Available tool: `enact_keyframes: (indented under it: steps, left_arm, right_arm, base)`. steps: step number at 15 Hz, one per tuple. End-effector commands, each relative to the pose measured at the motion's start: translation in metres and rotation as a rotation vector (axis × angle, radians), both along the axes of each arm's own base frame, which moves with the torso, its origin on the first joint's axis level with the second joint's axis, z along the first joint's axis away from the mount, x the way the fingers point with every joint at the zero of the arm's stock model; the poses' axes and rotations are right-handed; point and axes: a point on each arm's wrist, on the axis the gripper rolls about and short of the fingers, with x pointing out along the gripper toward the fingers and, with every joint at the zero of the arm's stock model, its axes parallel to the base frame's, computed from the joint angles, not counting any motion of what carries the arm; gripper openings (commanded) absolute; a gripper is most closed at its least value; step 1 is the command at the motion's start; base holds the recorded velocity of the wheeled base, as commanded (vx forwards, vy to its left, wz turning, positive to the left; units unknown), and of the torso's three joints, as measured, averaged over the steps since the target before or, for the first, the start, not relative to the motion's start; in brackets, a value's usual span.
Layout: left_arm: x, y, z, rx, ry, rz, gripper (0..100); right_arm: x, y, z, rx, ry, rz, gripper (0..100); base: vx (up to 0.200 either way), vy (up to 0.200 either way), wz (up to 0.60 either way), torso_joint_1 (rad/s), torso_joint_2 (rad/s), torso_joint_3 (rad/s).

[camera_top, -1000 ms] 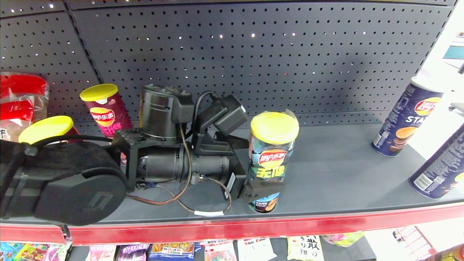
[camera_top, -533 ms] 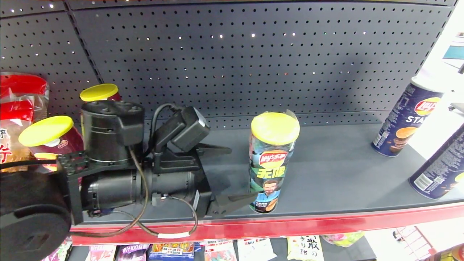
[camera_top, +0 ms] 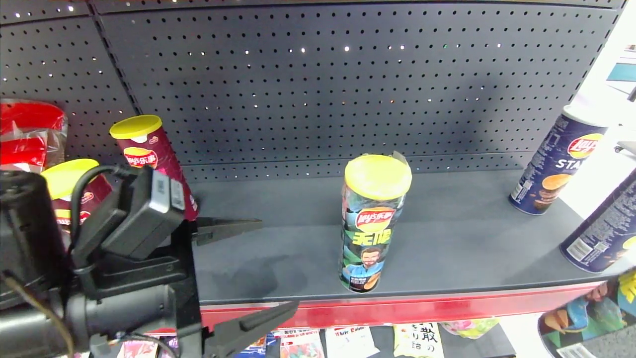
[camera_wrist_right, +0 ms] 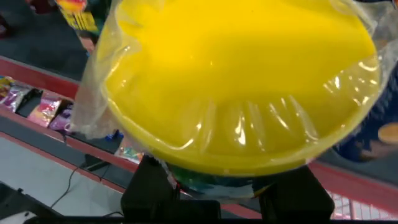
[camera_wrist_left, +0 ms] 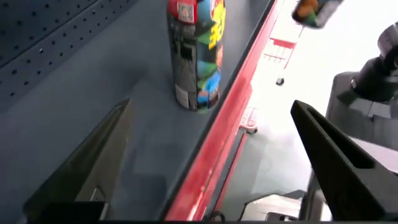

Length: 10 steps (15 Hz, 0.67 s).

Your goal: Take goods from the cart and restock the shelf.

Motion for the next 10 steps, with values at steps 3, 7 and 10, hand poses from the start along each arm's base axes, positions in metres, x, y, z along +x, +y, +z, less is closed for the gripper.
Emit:
enact_keyframes:
  steps: [3,7,10]
  left_arm:
    - [-0.056,0.045,0.001,0.021,0.011,0.028,100]
    - [-0.061,0.050,-0.003,0.050,0.033,0.041,100]
    - [-0.061,0.050,-0.004,0.054,0.031,0.056,100]
  right_arm:
    - [0.074,0.025,0.044,-0.016,0.112,0.145,0]
    - [0.150,0.048,0.046,-0.026,0.151,0.156,0]
    - [0.193,0.062,0.040,-0.008,0.133,0.227,0]
  base:
    - [0.000,0.000,0.00,0.000,0.00,0.000]
    - [0.000,0.000,0.00,0.000,0.00,0.000]
    - [0.000,0.000,0.00,0.000,0.00,0.000]
